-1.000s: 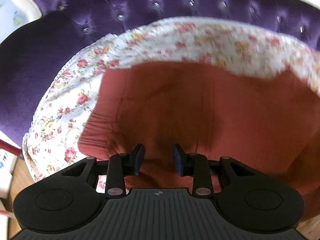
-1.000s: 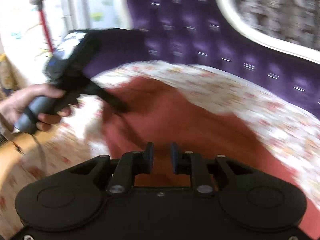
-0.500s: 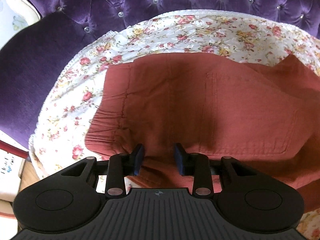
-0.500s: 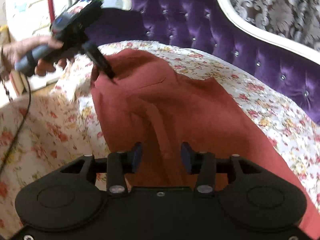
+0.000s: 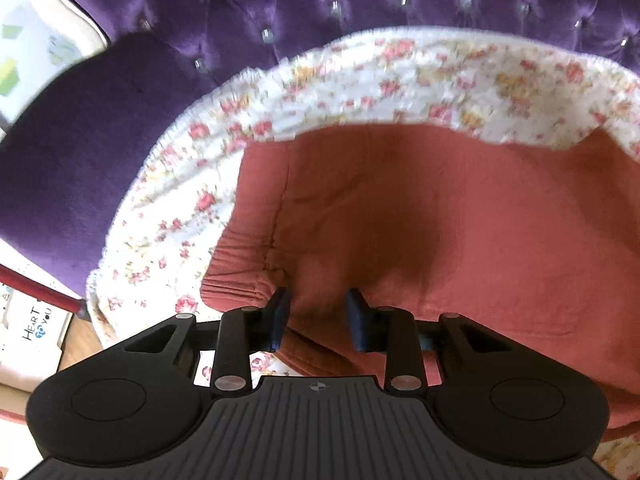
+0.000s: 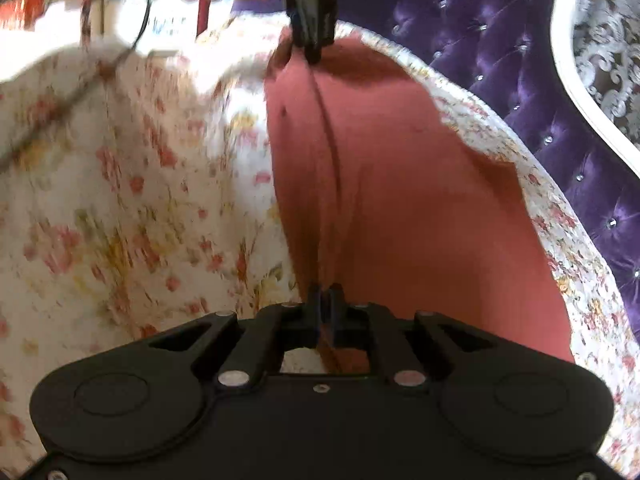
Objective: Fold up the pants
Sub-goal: 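Pull the pants edge with the right gripper while the left gripper presses the fabric, then open the right gripper and lift both grippers off the pants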
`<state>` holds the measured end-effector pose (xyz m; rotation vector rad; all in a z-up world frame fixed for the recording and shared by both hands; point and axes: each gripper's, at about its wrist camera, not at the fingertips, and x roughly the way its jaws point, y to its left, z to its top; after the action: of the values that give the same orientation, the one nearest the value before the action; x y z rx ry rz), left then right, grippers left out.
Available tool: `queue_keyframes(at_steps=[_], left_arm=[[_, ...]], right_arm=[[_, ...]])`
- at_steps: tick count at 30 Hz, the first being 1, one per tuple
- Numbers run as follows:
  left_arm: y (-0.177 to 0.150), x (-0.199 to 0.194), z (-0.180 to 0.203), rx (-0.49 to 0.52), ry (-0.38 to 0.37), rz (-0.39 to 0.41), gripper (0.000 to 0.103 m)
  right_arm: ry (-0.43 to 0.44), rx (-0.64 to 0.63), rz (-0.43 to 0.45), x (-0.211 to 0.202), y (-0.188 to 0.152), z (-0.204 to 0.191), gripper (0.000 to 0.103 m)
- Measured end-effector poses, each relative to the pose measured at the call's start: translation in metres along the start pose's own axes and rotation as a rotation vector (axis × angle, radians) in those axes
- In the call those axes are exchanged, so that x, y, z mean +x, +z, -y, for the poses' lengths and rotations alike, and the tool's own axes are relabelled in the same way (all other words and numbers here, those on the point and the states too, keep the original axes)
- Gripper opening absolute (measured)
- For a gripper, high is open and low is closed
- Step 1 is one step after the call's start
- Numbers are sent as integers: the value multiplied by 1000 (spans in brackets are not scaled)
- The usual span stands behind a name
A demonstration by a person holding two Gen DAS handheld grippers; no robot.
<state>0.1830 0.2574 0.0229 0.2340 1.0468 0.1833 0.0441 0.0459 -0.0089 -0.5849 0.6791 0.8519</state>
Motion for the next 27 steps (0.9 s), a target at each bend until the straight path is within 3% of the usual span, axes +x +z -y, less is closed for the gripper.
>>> queue_keyframes(at_steps=[1, 3, 7, 9, 13, 19, 25, 27], left_arm=[[-1, -8, 3, -9, -13, 19, 31], [-5, -26, 12, -24, -83, 59, 31], [-22, -40, 47, 49, -235, 71, 31], [-35, -37, 62, 115, -269, 44, 31], [-66, -23, 80, 226, -243, 1, 32], [-73, -25, 70, 177, -260, 9, 32], [-75, -26, 66, 154, -260, 24, 32], [-75, -26, 64, 146, -266, 29, 32]], right_arm=[[24, 38, 22, -8, 2, 8, 18], [52, 117, 66, -22, 7, 25, 37], [15, 270, 110, -26, 21, 71, 38], [-28, 337, 122, -19, 27, 96, 39], [-70, 419, 129, 5, 42, 134, 41], [-59, 496, 108, 61, 64, 179, 42], [3, 466, 45, 103, 71, 187, 44], [73, 456, 23, 109, 71, 184, 9]])
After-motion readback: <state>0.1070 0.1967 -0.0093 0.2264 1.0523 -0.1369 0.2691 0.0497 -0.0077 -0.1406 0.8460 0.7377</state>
